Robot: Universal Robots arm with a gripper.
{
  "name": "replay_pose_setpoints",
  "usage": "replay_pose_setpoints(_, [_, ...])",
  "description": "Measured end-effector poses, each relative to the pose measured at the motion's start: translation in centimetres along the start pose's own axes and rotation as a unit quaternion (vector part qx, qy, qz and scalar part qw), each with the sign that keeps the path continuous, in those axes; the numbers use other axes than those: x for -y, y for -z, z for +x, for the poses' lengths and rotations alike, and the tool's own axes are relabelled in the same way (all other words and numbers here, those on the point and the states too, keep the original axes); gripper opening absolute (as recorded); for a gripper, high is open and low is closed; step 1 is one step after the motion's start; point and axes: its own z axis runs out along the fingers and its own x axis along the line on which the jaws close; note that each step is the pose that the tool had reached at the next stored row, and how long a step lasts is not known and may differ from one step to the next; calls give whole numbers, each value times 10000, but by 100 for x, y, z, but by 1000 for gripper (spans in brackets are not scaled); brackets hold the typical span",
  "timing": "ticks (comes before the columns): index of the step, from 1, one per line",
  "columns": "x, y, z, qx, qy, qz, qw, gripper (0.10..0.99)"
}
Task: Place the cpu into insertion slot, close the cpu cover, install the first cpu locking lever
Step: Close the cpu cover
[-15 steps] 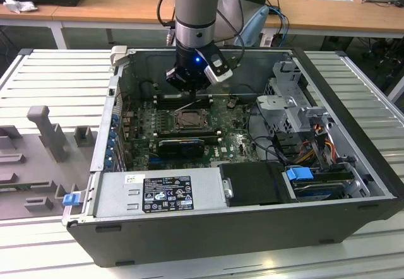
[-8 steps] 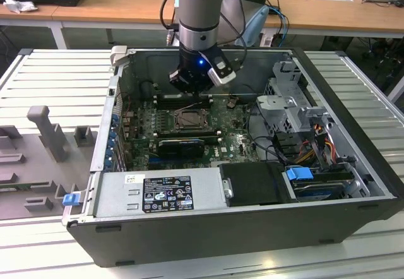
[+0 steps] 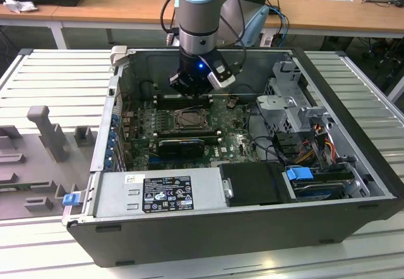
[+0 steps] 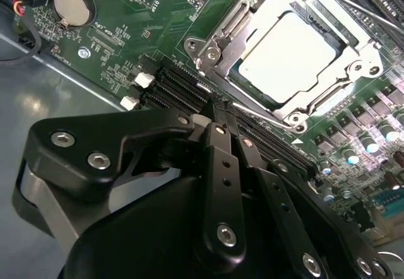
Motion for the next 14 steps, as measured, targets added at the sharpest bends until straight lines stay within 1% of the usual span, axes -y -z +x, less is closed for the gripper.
replay_pose_setpoints(6, [5,-25,-9,-3,-1,25,10000,106])
replay_pose_setpoints(14, [10,-57,-12,-5,-1,44,10000,106])
